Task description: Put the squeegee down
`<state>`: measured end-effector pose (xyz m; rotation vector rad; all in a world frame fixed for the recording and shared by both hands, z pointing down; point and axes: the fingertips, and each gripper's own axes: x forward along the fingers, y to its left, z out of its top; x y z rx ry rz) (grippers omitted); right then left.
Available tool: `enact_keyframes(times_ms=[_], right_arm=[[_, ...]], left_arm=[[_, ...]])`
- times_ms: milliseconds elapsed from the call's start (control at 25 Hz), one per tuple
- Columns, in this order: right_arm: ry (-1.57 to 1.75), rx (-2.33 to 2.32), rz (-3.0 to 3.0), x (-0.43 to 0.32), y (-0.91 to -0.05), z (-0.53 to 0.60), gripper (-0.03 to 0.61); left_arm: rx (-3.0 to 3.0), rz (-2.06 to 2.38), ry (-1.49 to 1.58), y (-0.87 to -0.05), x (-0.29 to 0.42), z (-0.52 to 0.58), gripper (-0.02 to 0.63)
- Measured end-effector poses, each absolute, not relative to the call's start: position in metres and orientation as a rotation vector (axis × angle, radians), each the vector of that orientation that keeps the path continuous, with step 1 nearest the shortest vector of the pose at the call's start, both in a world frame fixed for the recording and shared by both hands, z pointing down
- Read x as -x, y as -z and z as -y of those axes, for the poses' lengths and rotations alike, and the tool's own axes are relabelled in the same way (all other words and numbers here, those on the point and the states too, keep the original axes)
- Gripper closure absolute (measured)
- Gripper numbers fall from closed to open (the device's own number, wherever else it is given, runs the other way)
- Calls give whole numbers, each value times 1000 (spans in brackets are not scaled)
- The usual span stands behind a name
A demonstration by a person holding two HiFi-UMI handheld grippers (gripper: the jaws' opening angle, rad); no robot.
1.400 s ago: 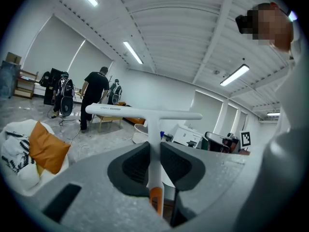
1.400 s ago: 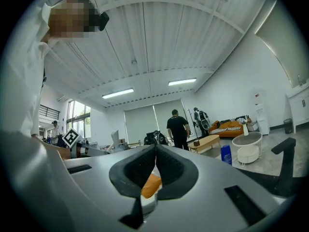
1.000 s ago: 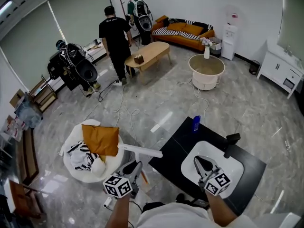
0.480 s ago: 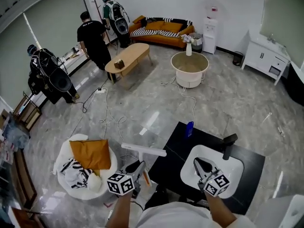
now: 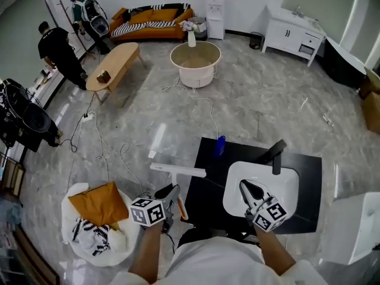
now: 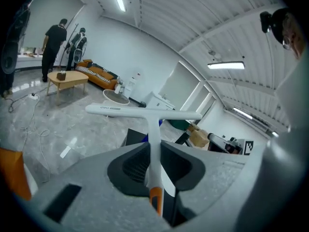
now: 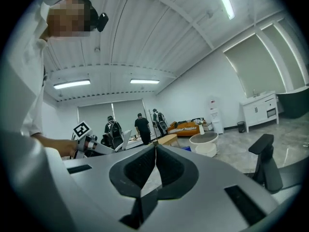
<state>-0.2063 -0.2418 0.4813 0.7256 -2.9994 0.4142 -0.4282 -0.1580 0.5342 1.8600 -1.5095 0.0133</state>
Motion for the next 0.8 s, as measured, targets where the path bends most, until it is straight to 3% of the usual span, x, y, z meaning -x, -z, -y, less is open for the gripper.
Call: enact_keyframes(times_ms=[800], right_arm=[[-546, -1025, 2840, 125, -544, 282, 563]], left_arm=[[-1717, 1193, -315, -656, 365, 228, 534]])
